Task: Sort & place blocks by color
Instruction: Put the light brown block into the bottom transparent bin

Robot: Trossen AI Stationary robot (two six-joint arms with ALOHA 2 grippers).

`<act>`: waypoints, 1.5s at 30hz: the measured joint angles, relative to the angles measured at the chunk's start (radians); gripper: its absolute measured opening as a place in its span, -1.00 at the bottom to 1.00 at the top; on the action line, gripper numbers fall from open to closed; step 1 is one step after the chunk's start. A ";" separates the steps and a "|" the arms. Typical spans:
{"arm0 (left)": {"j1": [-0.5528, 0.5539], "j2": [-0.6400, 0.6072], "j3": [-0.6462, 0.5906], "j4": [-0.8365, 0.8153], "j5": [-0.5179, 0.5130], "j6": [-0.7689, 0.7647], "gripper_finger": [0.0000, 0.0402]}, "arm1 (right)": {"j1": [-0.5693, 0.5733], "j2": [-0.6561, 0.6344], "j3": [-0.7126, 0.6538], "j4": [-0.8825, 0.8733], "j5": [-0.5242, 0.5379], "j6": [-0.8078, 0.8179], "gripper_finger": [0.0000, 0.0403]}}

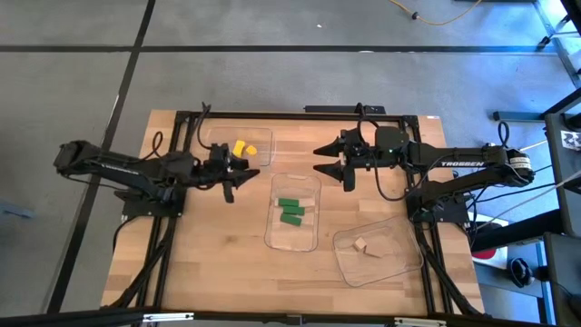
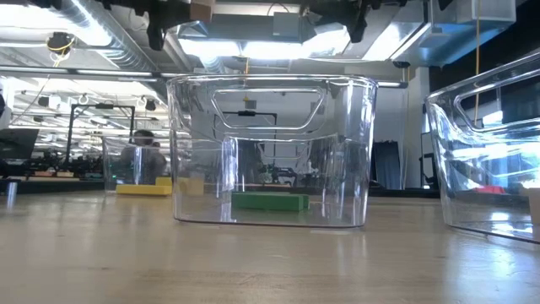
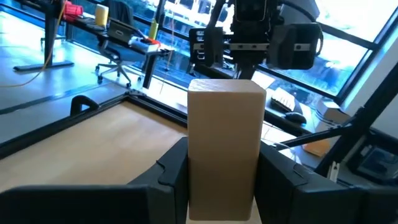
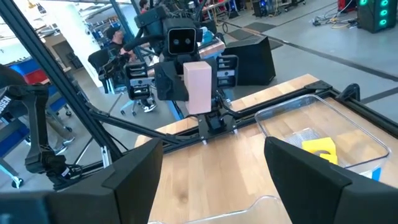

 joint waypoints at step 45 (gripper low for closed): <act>0.085 0.492 0.267 0.255 0.359 -0.028 -0.41 | 0.154 0.274 0.000 0.444 0.082 0.035 0.23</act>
